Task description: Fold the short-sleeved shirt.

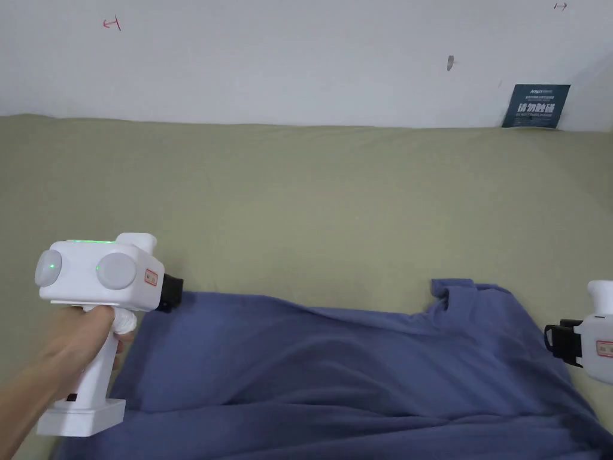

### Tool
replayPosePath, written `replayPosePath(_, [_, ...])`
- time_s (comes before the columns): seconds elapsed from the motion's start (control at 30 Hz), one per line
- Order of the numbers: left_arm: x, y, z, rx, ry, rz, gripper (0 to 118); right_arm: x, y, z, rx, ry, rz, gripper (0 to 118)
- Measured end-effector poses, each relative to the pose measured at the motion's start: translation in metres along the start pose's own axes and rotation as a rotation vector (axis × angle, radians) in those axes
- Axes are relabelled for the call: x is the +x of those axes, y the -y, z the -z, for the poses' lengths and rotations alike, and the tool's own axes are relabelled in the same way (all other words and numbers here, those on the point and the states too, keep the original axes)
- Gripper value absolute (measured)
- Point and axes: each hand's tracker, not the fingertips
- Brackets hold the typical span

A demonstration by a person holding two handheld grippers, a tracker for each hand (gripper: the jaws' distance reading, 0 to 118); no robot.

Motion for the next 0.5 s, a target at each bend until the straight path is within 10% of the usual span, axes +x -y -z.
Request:
replayPosePath(0.1, [0.004, 0.000, 0.021, -0.002, -0.024, 0.028, 118, 0.012, -0.005, 0.016, -0.025, 0.007, 0.000, 0])
replayPosePath(0.27, [0.009, -0.002, 0.031, -0.004, -0.076, 0.080, 110, 0.022, -0.005, 0.025, -0.051, 0.024, 0.002, 0])
replayPosePath(0.43, [0.011, 0.000, 0.016, 0.038, 0.036, 0.061, 16, 0.032, -0.013, 0.039, -0.083, 0.008, 0.018, 3])
replayPosePath(0.5, [0.016, 0.001, 0.015, 0.032, 0.045, 0.066, 8, 0.032, -0.018, 0.050, -0.108, 0.014, 0.013, 40])
